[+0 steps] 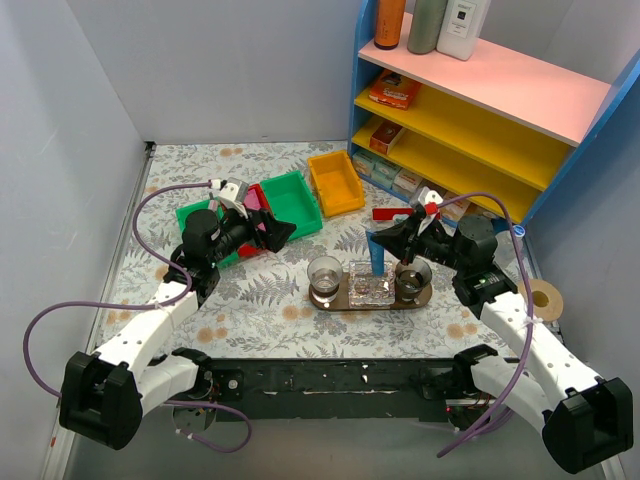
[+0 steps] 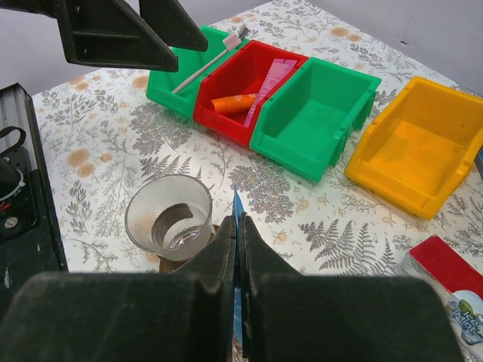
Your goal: Prepare toiletry sets of a toothbrush and toothpaste on the tray
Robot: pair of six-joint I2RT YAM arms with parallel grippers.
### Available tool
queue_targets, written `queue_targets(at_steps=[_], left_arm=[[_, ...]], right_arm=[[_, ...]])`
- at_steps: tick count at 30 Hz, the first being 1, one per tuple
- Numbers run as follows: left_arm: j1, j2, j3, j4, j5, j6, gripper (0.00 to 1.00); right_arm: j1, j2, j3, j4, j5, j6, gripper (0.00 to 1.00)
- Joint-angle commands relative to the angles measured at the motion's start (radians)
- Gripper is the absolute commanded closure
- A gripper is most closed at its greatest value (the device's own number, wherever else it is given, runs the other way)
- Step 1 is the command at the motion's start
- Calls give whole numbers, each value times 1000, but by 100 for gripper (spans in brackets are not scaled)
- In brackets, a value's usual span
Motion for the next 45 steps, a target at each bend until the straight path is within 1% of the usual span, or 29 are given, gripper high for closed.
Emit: queue_targets(at_steps=[1, 20, 45], left_arm=[[3, 3, 16, 0, 19, 13, 2], [3, 11, 15, 3, 31, 19, 2], [2, 17, 15, 1, 40, 28, 2]], right_arm=[[3, -20, -3, 92, 8, 11, 99], [3, -39, -91, 147, 41, 13, 99], [3, -56, -224, 296, 84, 56, 99]])
